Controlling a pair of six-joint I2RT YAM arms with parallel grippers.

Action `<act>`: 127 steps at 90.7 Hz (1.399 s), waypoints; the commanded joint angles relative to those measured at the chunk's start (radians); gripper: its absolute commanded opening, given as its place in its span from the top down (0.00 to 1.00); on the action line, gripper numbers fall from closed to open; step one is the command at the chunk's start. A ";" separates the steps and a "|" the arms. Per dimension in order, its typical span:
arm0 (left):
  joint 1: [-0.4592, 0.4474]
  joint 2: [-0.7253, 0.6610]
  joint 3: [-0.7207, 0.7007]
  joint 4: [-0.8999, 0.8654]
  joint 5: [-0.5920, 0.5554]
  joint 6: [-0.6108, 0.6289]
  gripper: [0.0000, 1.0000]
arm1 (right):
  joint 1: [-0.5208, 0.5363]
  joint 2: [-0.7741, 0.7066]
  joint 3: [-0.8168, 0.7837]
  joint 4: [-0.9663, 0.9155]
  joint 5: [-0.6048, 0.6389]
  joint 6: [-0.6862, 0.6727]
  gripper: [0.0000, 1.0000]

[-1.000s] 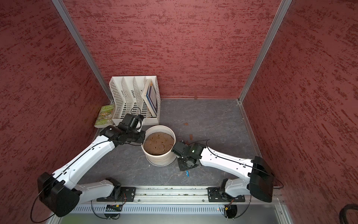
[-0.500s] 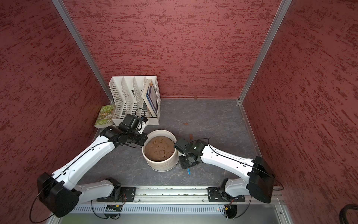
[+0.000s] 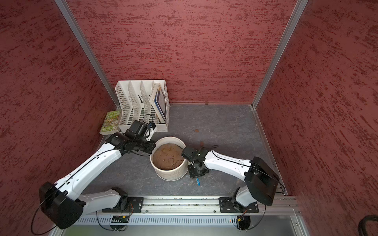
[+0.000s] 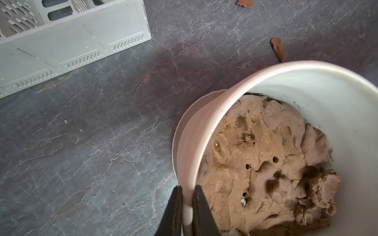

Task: Scrub the dried mud off the ceramic pot
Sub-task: Brush off the soil from the pot.

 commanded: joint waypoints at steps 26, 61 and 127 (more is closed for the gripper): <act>0.013 -0.081 -0.002 -0.010 0.027 -0.011 1.00 | -0.087 -0.081 -0.015 0.001 0.032 -0.045 1.00; 0.014 -0.075 -0.005 0.041 -0.025 -0.007 1.00 | 0.144 -0.188 -0.046 0.004 0.023 -0.009 1.00; -0.007 -0.042 -0.013 0.061 -0.048 0.017 1.00 | -0.125 0.059 0.067 0.045 0.025 -0.106 1.00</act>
